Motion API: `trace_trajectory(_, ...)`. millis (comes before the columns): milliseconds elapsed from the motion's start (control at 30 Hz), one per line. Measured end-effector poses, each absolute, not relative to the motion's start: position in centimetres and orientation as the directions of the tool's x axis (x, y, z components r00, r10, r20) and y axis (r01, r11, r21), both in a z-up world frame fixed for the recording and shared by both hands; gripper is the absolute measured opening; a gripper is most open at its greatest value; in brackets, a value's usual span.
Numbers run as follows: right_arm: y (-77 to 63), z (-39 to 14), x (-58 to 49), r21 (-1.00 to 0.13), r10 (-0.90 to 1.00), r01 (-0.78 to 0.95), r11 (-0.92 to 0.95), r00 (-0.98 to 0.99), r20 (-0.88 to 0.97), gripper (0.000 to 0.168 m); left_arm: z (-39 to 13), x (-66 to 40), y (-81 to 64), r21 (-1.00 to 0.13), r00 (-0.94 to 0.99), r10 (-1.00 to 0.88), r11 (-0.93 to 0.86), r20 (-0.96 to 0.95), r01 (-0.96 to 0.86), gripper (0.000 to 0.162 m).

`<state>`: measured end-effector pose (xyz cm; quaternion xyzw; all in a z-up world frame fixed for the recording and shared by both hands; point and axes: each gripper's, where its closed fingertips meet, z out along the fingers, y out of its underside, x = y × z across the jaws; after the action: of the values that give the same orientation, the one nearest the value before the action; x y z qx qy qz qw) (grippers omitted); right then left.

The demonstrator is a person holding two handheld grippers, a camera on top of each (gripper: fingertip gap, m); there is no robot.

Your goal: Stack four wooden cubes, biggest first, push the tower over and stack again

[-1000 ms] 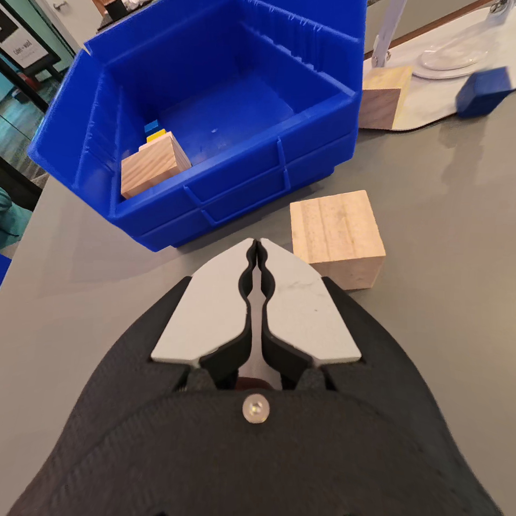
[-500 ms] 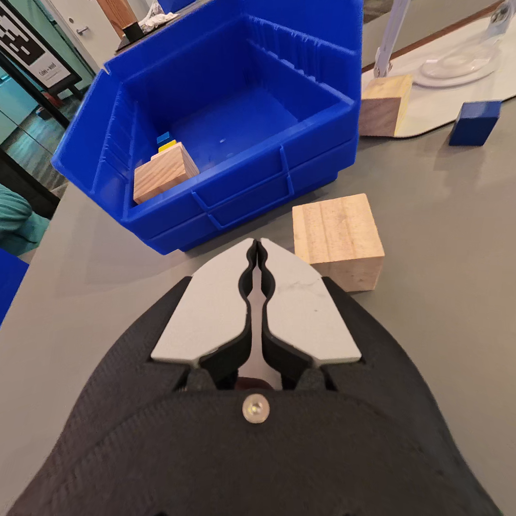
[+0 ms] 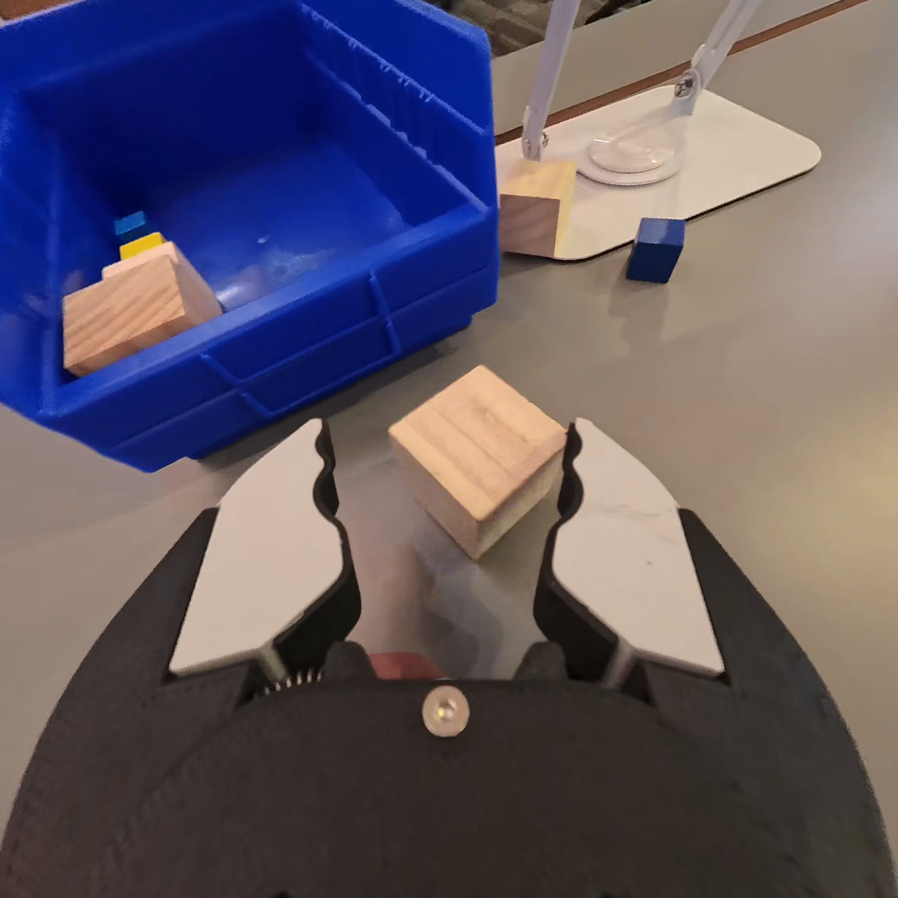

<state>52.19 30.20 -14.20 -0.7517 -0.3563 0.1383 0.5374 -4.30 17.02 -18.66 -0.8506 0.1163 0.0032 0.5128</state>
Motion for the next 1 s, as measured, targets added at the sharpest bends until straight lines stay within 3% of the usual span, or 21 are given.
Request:
trace_trajectory(100,30.0,-14.2,51.4,-0.902,0.698,0.404,-0.154,0.691,0.19,0.0,-18.8,-3.4,17.0,-0.855,0.966,-0.221,-0.466,-0.136,-0.227,0.092)
trace_trajectory(200,29.9,-14.5,51.2,-0.892,0.703,0.427,-0.148,0.68,0.209,0.0,-19.7,-2.6,16.2,-0.824,0.959,-0.272,-0.526,-0.072,-0.211,0.111)
trace_trajectory(367,29.8,-14.4,51.5,-0.904,0.714,0.4,-0.15,0.676,0.181,0.0,-20.6,-3.4,15.4,-0.772,0.922,-0.381,-0.563,-0.074,-0.295,0.112)
trace_trajectory(600,29.7,-14.8,51.3,-0.9,0.731,0.41,-0.15,0.659,0.179,0.0,-22.1,-2.2,15.1,-0.781,0.731,-0.681,-0.431,-0.047,-0.452,0.084)
trace_trajectory(667,29.7,-15.0,51.2,-0.897,0.737,0.412,-0.157,0.654,0.171,0.0,-22.0,-1.9,15.5,-0.783,0.696,-0.713,-0.384,-0.086,-0.49,0.066)
trace_trajectory(833,29.6,-15.9,51.6,-0.886,0.761,0.424,-0.189,0.633,0.141,0.0,-21.5,0.2,15.1,-0.802,0.647,-0.76,-0.344,-0.068,-0.488,0.065)
trace_trajectory(1000,30.7,-17.2,53.7,-0.863,0.749,0.447,-0.235,0.649,0.132,0.0,-19.1,9.8,16.3,-0.832,0.58,-0.81,-0.263,-0.084,-0.488,0.065)
